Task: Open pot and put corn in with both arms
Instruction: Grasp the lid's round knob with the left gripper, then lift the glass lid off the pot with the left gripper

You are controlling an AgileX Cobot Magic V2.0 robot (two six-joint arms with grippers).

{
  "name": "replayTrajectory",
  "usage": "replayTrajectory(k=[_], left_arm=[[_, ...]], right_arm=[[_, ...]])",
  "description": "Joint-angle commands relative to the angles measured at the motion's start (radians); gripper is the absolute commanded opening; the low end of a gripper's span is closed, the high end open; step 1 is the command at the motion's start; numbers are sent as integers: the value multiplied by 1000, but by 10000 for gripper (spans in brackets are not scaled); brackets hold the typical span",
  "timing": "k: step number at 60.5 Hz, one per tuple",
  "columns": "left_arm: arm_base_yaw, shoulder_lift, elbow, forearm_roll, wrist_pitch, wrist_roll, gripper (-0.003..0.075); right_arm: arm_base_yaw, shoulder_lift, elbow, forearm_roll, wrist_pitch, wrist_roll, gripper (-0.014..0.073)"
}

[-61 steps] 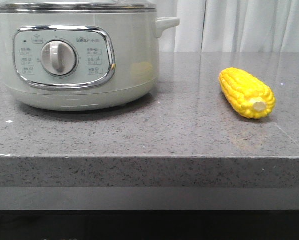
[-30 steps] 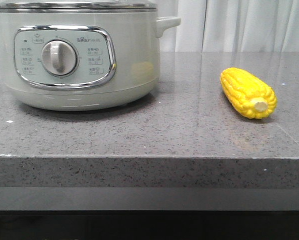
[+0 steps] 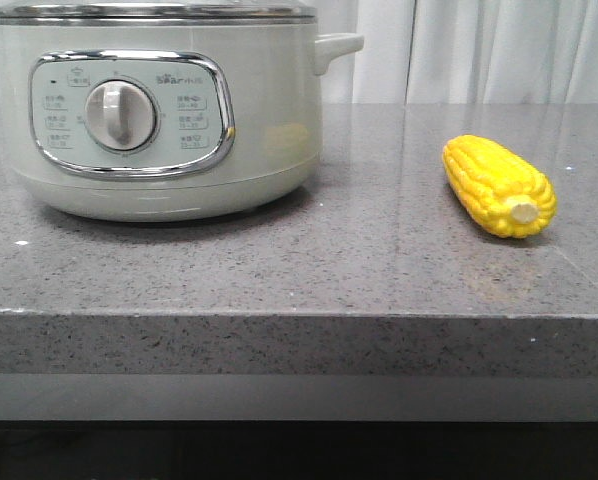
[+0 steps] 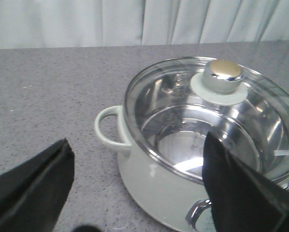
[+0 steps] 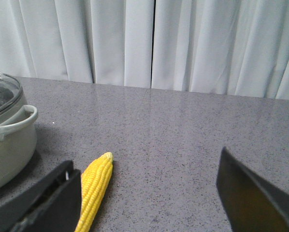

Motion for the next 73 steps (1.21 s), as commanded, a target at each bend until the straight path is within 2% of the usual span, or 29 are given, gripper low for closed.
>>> replayTrajectory(k=[1, 21, 32, 50, 73], left_arm=[[-48, 114, -144, -5, 8, 7, 536], [-189, 533, -645, -3, 265, 3, 536], [-217, 702, -817, -3, 337, 3, 536], [-217, 775, -857, -3, 363, 3, 519], [-217, 775, -862, 3, 408, 3, 257]], right_arm=[[-6, 12, -27, -7, -74, -4, 592], [-6, 12, -27, -7, -63, -4, 592], [-6, 12, -27, -7, -63, -4, 592], [-6, 12, -27, -7, -63, -4, 592], [-6, 12, -27, -7, -63, -4, 592]])
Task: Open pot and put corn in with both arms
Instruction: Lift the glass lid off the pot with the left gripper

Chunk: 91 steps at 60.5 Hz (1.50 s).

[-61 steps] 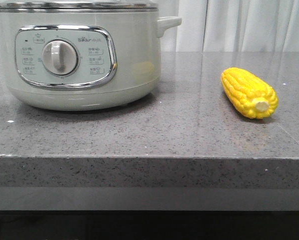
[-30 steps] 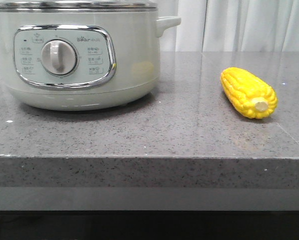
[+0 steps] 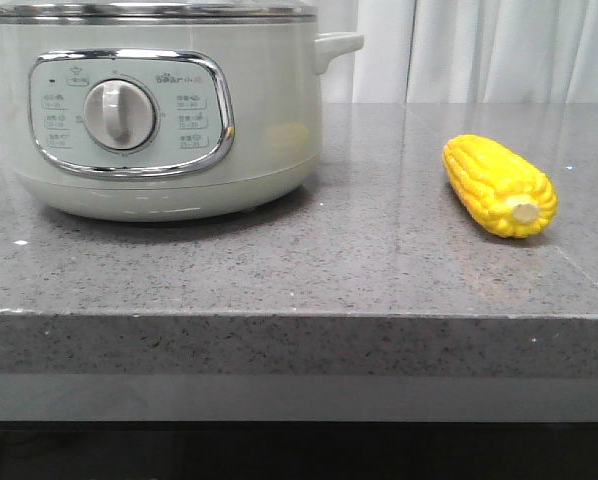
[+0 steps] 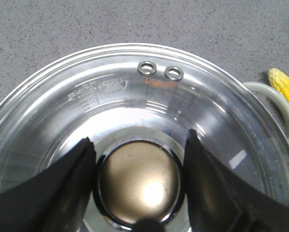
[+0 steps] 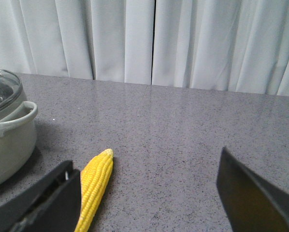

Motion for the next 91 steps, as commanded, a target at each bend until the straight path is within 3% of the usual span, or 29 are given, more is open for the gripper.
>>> replayTrajectory(k=[1, 13, 41, 58, 72, 91], left_arm=[[-6, -44, -33, -32, -14, 0, 249], [-6, -44, -33, -16, -14, 0, 155], [-6, -53, -186, -13, 59, 0, 149], [-6, -170, -178, -15, 96, 0, 149], [-9, -341, 9, -17, 88, 4, 149], [-9, -672, 445, -19, -2, 1, 149]], right_arm=[[-6, 12, -27, -6, -73, -4, 592], [-6, 12, -27, -6, -73, -4, 592], [-6, 12, -27, -6, -74, -4, 592], [-6, 12, -27, -6, -74, -4, 592], [-6, 20, -27, -6, -57, -4, 592], [-6, 132, -27, -6, -32, -4, 592]])
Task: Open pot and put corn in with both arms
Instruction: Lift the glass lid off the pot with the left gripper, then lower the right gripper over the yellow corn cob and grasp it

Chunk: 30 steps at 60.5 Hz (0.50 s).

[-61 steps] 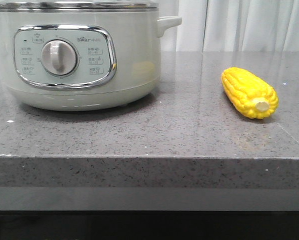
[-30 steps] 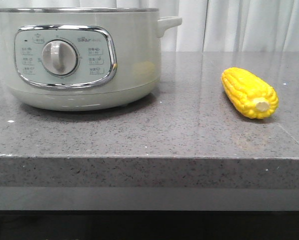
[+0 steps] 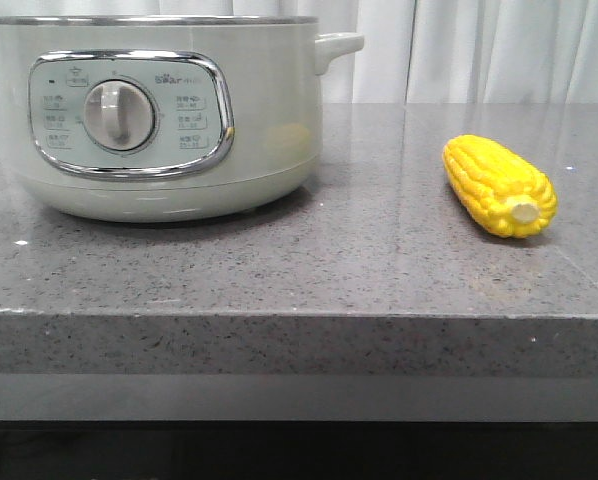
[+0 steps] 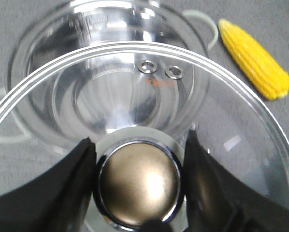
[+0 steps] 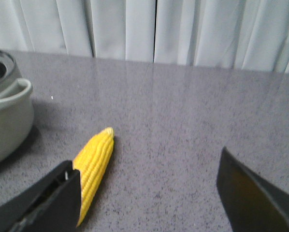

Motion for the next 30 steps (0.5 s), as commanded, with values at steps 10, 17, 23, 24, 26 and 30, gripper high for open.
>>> replayTrajectory(k=[10, 17, 23, 24, 26, 30], left_arm=[[-6, -291, 271, -33, -161, -11, 149], [-6, -418, 387, -33, -161, -33, 149], [-6, -520, 455, -33, -161, -38, 149], [-6, -540, 467, -33, -159, -38, 149], [-6, -570, 484, -33, -159, -38, 149], [-6, -615, 505, -33, -157, -38, 149]], right_arm=[[-5, 148, -42, 11, -46, -4, 592], [-5, 241, -81, 59, -16, -4, 592], [-4, 342, -143, 107, 27, -4, 592], [-2, 367, -153, 117, 38, -4, 592], [5, 410, -180, 130, 56, -4, 592], [28, 493, -241, 146, 89, -4, 592]])
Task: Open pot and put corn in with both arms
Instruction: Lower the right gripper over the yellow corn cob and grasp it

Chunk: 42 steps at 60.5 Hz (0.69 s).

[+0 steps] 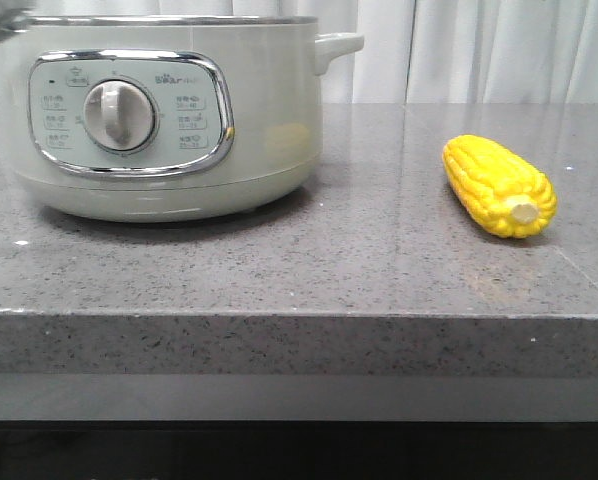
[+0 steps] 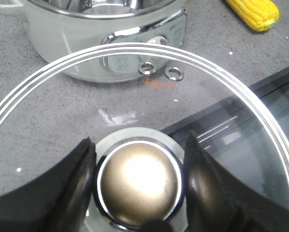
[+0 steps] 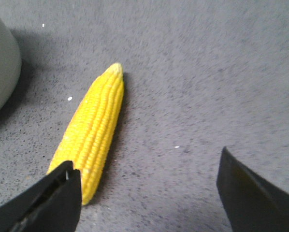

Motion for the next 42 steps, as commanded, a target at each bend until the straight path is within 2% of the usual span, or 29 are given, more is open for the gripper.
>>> replayTrajectory(k=[1, 15, 30, 36, 42], left_arm=[[-6, -54, -8, -30, -120, -15, 149], [-6, -101, -4, -30, -80, -35, 149], [-6, -101, -4, -30, -78, -35, 149], [-6, -101, -4, -30, -78, -35, 149], [-6, -101, -4, -30, -78, -35, 149]], right_arm=[[25, 105, -110, 45, -10, -4, 592], [98, 403, -293, 117, 73, -4, 592], [153, 574, -371, 125, 72, -4, 577], [153, 595, -373, 127, 75, -4, 470], [153, 594, -374, 127, 74, -4, 316]])
